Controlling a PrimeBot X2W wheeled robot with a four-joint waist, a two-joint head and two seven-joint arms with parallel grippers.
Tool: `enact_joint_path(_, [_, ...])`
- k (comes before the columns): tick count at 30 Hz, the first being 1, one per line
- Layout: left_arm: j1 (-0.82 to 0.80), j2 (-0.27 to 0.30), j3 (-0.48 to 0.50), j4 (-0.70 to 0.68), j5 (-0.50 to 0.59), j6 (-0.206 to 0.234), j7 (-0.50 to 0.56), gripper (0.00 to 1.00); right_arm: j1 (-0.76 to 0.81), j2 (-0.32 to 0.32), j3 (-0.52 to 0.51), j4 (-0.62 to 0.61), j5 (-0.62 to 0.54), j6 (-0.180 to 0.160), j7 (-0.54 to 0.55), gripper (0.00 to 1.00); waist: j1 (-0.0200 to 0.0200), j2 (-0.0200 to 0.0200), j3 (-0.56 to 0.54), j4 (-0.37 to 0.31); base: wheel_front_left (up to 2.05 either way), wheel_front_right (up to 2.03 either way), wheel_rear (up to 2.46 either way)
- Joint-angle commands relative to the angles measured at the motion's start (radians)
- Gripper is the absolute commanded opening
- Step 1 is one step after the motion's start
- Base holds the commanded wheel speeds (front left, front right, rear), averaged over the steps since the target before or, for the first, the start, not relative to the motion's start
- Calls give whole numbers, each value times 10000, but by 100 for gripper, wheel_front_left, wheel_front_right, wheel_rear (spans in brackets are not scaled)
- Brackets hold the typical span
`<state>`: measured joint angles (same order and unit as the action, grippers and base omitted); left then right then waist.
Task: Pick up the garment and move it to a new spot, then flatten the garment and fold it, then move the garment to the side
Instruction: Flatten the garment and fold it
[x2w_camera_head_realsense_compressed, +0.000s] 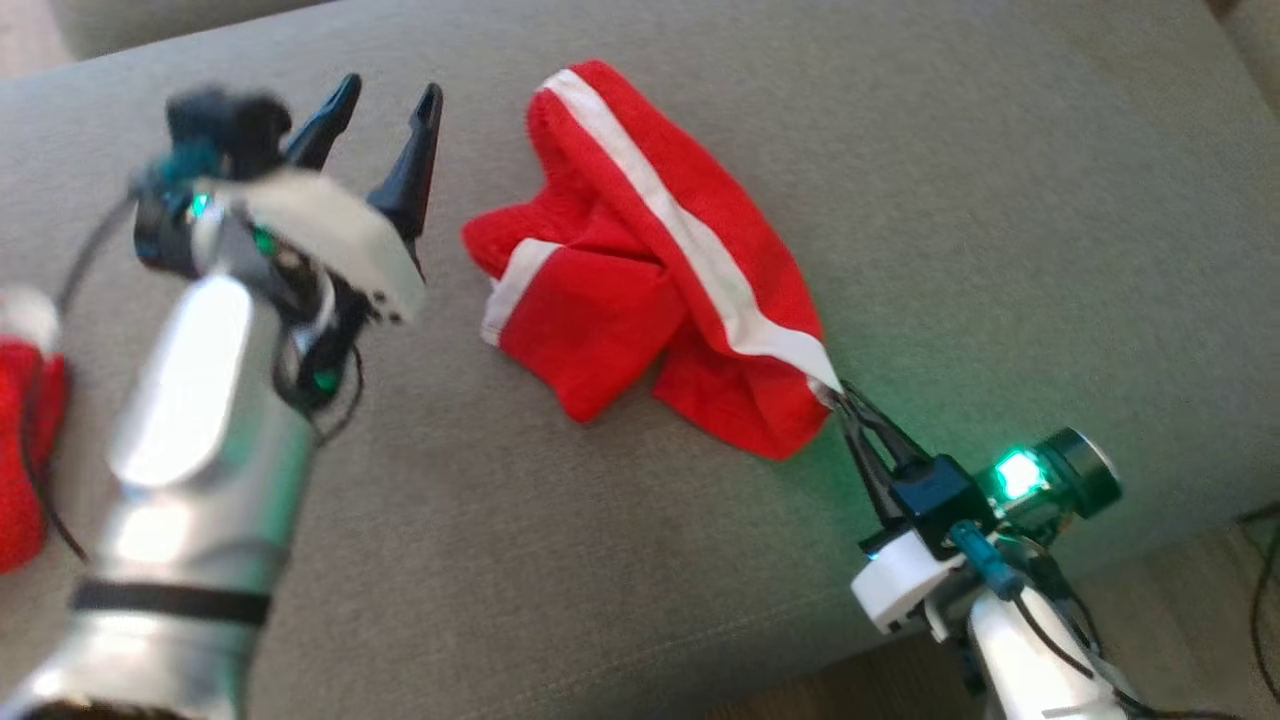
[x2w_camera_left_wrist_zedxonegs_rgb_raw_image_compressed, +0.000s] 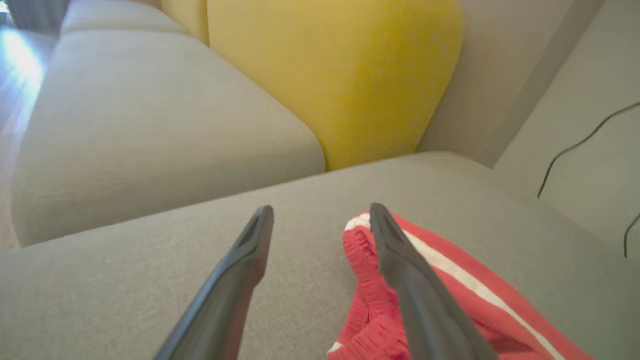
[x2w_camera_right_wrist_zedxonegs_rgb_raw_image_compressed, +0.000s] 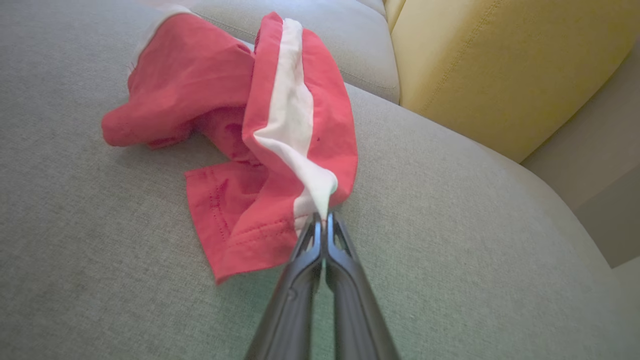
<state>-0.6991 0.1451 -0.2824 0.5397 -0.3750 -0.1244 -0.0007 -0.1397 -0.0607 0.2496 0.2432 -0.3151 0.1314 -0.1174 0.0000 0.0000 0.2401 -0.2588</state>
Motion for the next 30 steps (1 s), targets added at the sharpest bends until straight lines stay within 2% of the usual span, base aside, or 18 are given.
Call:
enact_joint_path(1, [-596, 401, 52, -242, -257, -53, 313, 100, -363, 91, 278, -243, 74, -7, -144, 0, 0, 0, 221, -274, 0, 0, 0])
enact_joint_path(7, [-2156, 2021, -1777, -102, -2364, -60, 3148, 100, -949, 101, 1013, -130, 740, -7, -396, 0, 0, 0, 768, -936, 0, 0, 0])
enact_joint_path(11, [-2983, 2925, -2706, -157, -3119, -61, 4284, 100, -1249, 102, 1358, -136, 1013, -7, -538, 0, 0, 0, 1145, -1268, 0, 0, 0])
enact_joint_path(15, [-3610, 3521, -3618, -288, -3718, -62, 4937, 100, -1422, 103, 1658, -155, 1233, -7, -650, 0, 0, 0, 1456, -1532, 0, 0, 0])
enact_joint_path(21, [-4434, 3925, -4512, -169, -4409, -62, 5207, 100, -1595, 103, 2054, -164, 1478, -7, -755, 0, 0, 0, 1789, -1826, 0, 0, 0])
enact_joint_path(30, [-5282, 3790, -5167, 353, -5439, -63, 5154, 100, -1787, 104, 2529, -197, 1763, -7, -843, 0, 0, 0, 2035, -2136, 0, 0, 0])
